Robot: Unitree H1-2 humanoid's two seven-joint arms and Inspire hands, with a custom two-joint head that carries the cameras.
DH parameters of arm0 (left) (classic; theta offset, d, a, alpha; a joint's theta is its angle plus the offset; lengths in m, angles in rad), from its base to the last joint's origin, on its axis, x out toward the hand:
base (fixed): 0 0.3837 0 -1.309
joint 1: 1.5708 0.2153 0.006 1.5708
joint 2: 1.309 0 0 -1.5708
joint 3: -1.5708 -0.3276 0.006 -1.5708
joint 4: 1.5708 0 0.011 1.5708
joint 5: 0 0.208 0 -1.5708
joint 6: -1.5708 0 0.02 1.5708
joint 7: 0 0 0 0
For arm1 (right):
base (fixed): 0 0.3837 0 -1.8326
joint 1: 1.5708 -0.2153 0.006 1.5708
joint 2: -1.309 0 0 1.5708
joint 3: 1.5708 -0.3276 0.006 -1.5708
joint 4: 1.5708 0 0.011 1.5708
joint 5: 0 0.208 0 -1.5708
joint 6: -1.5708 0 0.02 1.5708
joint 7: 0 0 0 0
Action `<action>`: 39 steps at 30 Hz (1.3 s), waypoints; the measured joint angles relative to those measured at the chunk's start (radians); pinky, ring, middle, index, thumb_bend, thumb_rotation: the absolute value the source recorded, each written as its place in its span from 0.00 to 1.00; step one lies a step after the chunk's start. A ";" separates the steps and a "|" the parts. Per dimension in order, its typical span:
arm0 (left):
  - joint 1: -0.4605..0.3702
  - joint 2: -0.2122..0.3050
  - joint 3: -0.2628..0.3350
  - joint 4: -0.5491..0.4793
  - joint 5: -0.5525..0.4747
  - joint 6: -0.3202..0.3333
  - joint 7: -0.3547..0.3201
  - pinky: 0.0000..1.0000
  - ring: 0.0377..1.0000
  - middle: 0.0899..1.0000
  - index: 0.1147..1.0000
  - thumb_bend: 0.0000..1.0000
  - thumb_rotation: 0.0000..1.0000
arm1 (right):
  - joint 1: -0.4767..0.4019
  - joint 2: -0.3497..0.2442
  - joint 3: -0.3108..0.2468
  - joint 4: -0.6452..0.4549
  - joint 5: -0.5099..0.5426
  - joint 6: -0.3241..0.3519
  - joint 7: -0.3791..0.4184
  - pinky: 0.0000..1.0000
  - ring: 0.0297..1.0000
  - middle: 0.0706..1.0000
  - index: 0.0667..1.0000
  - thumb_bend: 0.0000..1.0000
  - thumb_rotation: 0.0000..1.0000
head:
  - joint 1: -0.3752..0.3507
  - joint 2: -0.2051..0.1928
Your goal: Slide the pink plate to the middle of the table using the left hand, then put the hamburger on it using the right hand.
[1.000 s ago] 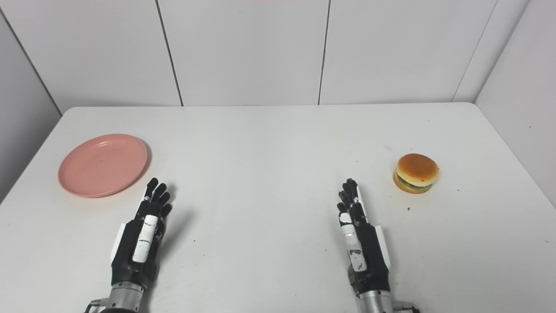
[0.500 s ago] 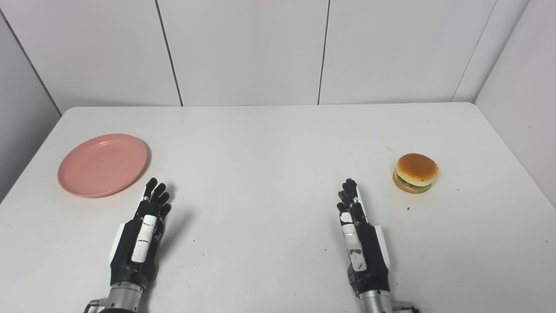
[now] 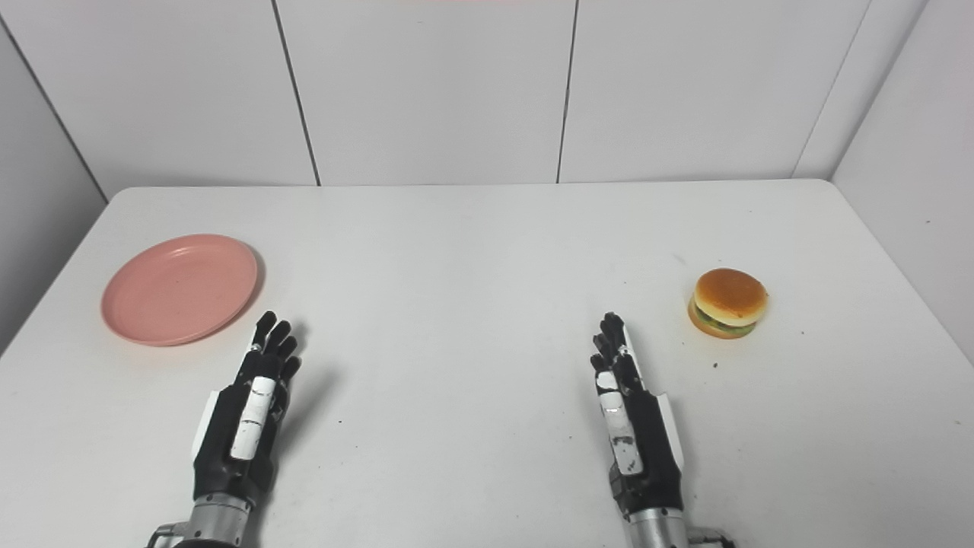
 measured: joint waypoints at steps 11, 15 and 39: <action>-0.002 -0.002 -0.007 0.011 0.010 -0.013 0.001 1.00 0.99 0.98 1.00 0.83 0.78 | -0.002 -0.003 -0.004 0.008 0.012 -0.006 0.011 1.00 1.00 1.00 0.98 0.81 0.90 | 0.090 -0.054; -0.003 -0.006 -0.029 0.034 0.040 -0.050 0.009 1.00 0.99 0.98 1.00 0.82 0.77 | -0.006 -0.010 -0.015 0.031 0.044 -0.026 0.041 1.00 1.00 1.00 0.98 0.80 0.89 | 0.146 -0.083; -0.019 -0.024 -0.088 0.118 0.089 -0.191 0.081 1.00 1.00 0.99 1.00 0.72 0.74 | -0.025 -0.043 -0.058 0.130 0.127 -0.136 0.126 1.00 1.00 1.00 0.99 0.85 0.90 | 0.278 -0.193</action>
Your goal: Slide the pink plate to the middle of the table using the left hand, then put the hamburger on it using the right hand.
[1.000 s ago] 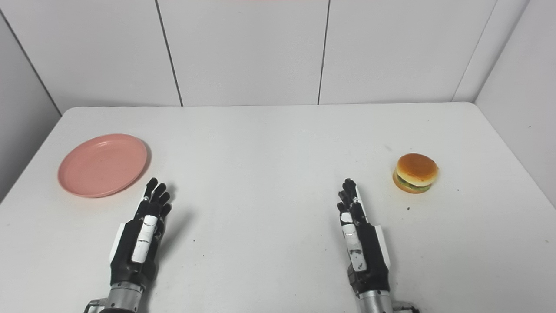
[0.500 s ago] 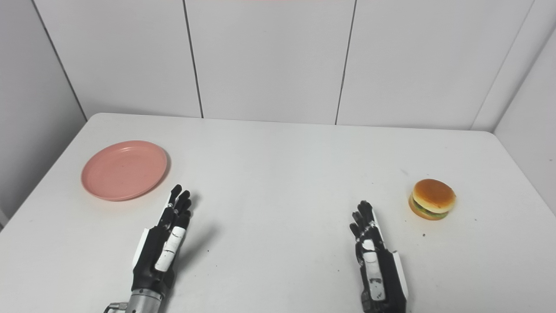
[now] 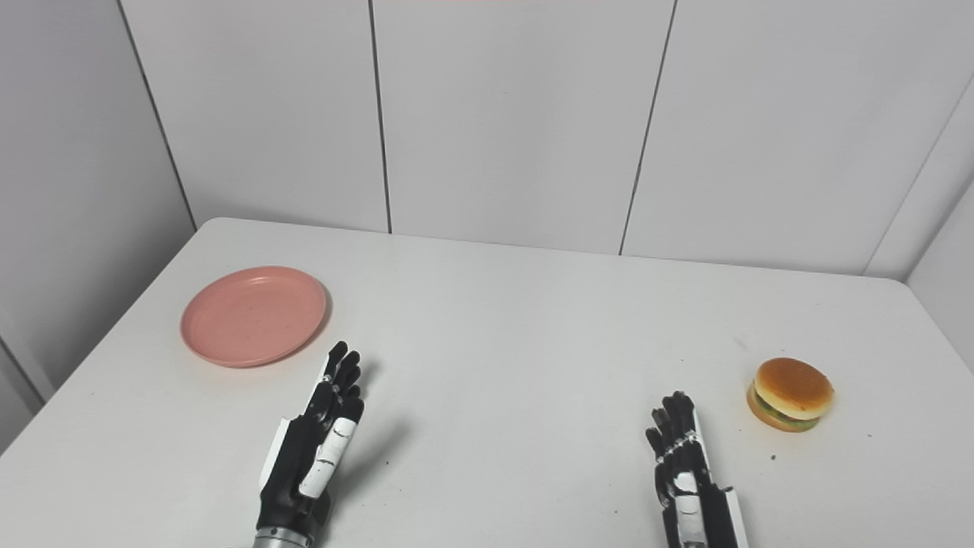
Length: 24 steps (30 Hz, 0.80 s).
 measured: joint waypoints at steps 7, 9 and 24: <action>-0.001 -0.001 -0.004 0.006 0.003 -0.010 0.012 1.00 1.00 0.99 1.00 0.72 0.76 | -0.002 -0.001 0.000 0.008 0.000 -0.011 0.000 1.00 1.00 1.00 0.98 0.82 0.91 | 0.006 -0.014; -0.001 -0.001 -0.004 0.007 0.003 -0.012 0.014 1.00 1.00 0.99 1.00 0.72 0.76 | -0.003 -0.001 0.000 0.009 -0.001 -0.012 0.000 1.00 1.00 1.00 0.98 0.81 0.91 | 0.008 -0.015; -0.014 -0.001 0.010 0.004 -0.023 -0.020 0.017 1.00 0.98 0.98 1.00 0.78 0.78 | -0.014 0.000 0.003 0.024 -0.010 -0.020 -0.007 1.00 1.00 1.00 0.98 0.75 0.93 | 0.003 -0.023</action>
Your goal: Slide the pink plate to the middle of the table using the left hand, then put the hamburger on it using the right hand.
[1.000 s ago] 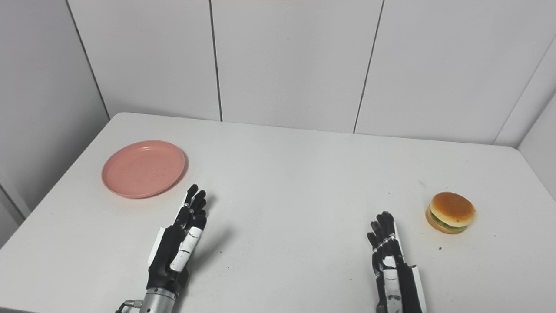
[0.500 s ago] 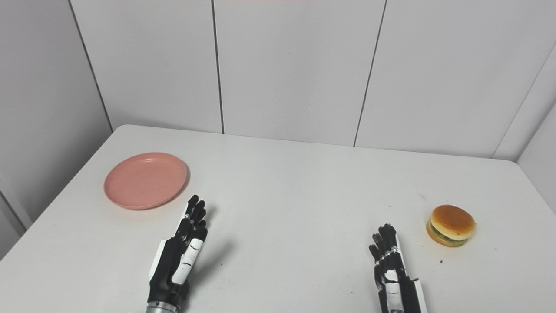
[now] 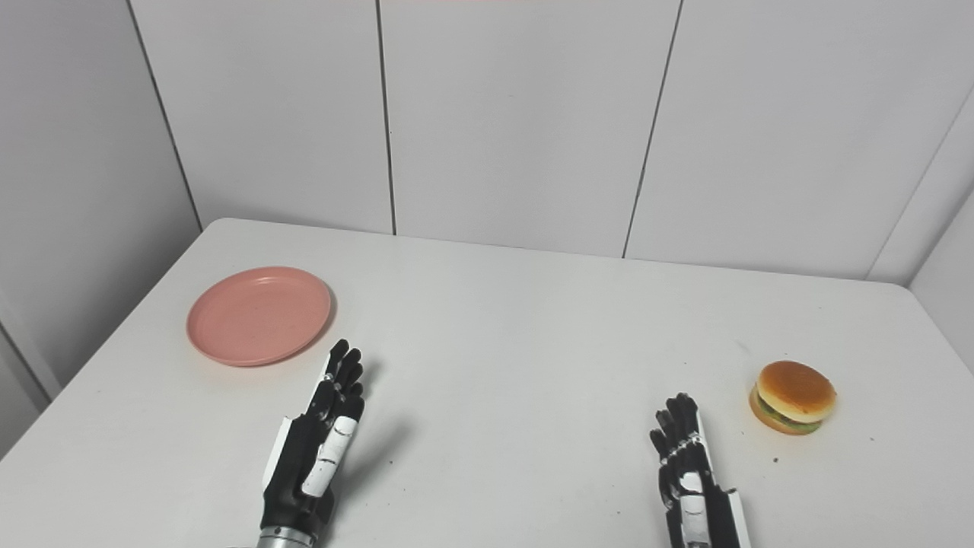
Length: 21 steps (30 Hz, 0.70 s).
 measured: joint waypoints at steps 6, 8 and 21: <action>-0.019 0.005 0.024 -0.007 0.011 0.020 0.016 0.98 0.94 0.95 0.97 0.83 0.81 | -0.004 0.001 0.001 0.011 -0.006 -0.023 -0.004 1.00 1.00 1.00 0.97 0.77 0.91 | -0.008 -0.003; -0.045 0.012 0.042 -0.009 0.032 0.015 0.024 0.95 0.93 0.95 0.96 0.83 0.80 | -0.003 0.001 0.001 0.010 -0.008 -0.026 -0.006 1.00 1.00 1.00 0.97 0.77 0.91 | -0.009 -0.003; -0.338 0.152 0.152 0.022 0.006 -0.061 0.046 0.90 0.88 0.90 0.86 0.89 0.79 | -0.006 0.001 0.014 0.010 -0.011 -0.028 -0.007 1.00 1.00 0.99 0.96 0.78 0.90 | -0.011 0.002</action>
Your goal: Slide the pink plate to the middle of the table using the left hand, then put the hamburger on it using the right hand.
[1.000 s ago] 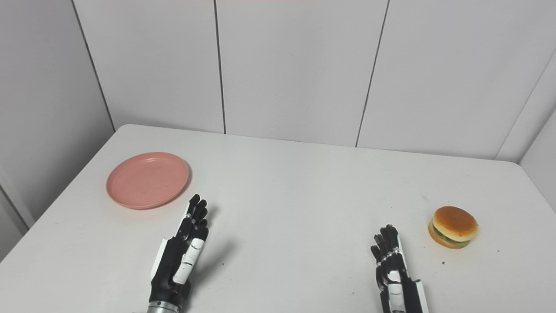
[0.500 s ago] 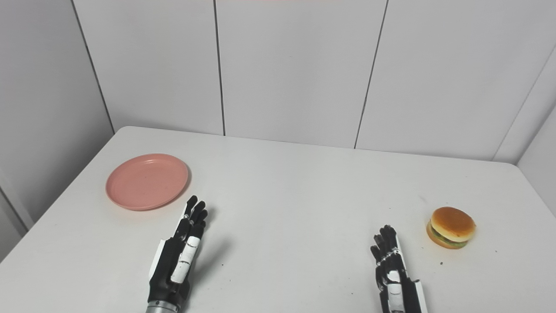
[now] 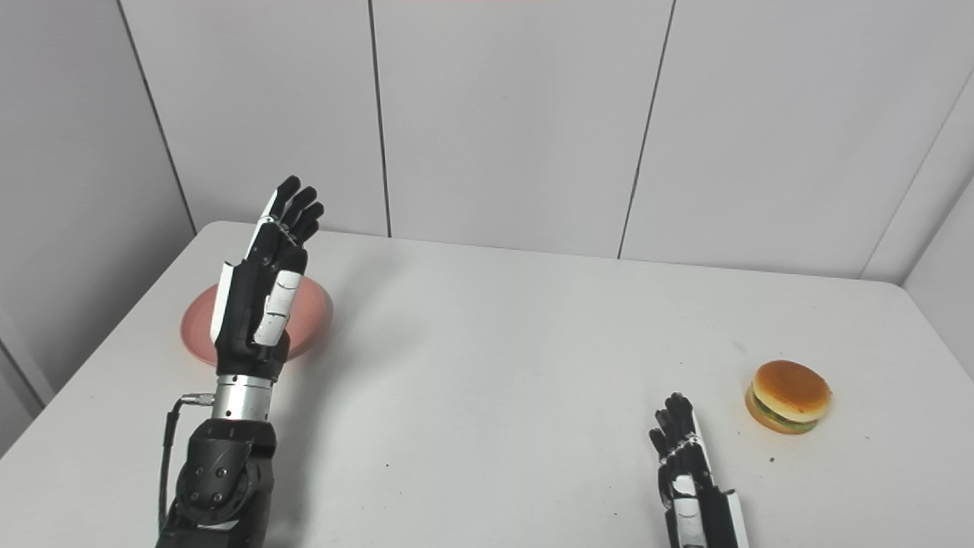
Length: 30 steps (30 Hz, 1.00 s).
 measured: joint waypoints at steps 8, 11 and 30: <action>-0.128 0.134 0.051 0.002 0.072 -0.006 0.008 0.78 0.82 0.82 0.80 0.94 0.78 | 0.000 0.000 0.000 0.001 -0.007 0.000 -0.010 1.00 1.00 0.99 0.96 0.78 0.89 | -0.005 -0.003; -0.175 0.169 0.066 0.004 0.100 -0.006 0.019 0.79 0.83 0.84 0.80 0.96 0.78 | 0.000 0.000 0.001 0.000 -0.007 0.000 -0.010 1.00 1.00 0.99 0.96 0.77 0.89 | -0.008 0.000; -0.262 0.302 0.152 0.333 -0.061 -0.006 -0.010 0.87 0.87 0.87 0.84 0.88 0.75 | 0.000 -0.001 0.002 0.000 -0.008 0.000 -0.013 1.00 0.99 0.98 0.96 0.80 0.88 | -0.005 0.003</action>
